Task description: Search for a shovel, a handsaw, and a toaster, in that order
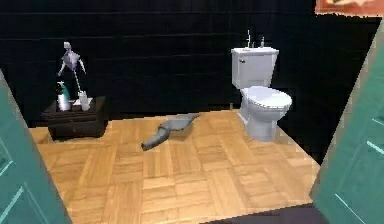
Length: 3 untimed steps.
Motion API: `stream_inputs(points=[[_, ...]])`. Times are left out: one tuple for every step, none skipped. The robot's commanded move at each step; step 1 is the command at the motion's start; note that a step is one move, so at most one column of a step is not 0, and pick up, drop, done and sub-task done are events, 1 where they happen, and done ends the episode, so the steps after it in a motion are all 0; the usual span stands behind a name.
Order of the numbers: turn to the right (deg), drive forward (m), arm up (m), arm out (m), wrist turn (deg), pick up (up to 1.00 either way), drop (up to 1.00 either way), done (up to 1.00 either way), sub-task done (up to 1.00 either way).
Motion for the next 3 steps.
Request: stream_inputs(points=[[0.0,0.30,0.00,0.00,0.0,0.00,0.00,0.00,0.00],[-27.0,0.00,0.00,0.00,0.0,0.00,0.00,0.00,0.00],[0.0,1.00,0.00,0.00,0.0,0.00,0.00,0.00,0.00]])
